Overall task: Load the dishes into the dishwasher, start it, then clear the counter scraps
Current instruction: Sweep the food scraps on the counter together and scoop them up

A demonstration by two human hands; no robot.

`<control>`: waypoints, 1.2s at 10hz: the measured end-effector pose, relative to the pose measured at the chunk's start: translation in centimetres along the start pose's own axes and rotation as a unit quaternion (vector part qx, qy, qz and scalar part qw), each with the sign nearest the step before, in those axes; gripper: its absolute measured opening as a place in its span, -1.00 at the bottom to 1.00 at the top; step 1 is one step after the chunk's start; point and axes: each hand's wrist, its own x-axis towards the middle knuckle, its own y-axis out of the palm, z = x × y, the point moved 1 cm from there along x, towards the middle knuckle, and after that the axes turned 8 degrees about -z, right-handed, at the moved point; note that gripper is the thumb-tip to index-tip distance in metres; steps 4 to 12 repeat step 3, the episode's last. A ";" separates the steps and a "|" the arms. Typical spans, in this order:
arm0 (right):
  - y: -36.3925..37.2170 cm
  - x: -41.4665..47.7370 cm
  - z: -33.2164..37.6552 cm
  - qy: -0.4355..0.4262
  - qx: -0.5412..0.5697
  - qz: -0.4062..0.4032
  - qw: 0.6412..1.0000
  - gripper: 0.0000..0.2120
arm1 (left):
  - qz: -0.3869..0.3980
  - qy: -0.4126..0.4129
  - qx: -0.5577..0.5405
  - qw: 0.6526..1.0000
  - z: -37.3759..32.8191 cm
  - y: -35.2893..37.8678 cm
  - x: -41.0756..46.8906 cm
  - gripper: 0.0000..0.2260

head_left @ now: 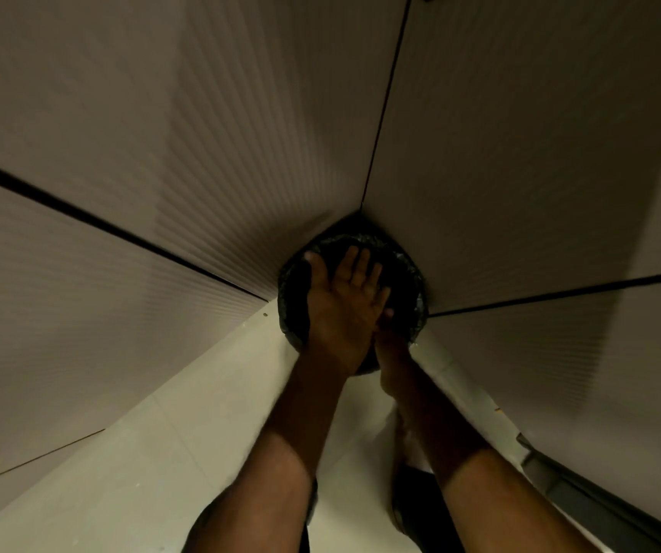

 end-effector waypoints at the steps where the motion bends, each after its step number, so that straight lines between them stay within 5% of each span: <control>1: -0.5 -2.0 0.9 0.035 0.100 0.036 0.994 -0.45 | 0.056 0.037 0.078 0.995 0.8 0.9 -3.0 -0.53; 2: -0.8 -7.9 4.6 0.047 0.232 0.061 0.970 -0.39 | 0.120 0.089 0.296 0.943 0.0 -0.1 -6.5 -0.57; 3: -1.1 -12.7 5.9 0.042 0.224 0.077 0.971 -0.44 | 0.124 0.081 0.467 0.872 -2.6 -2.9 -7.1 -0.56; 12: -1.1 -12.7 5.9 0.042 0.224 0.077 0.971 -0.44 | 0.124 0.081 0.467 0.872 -2.6 -2.9 -7.1 -0.56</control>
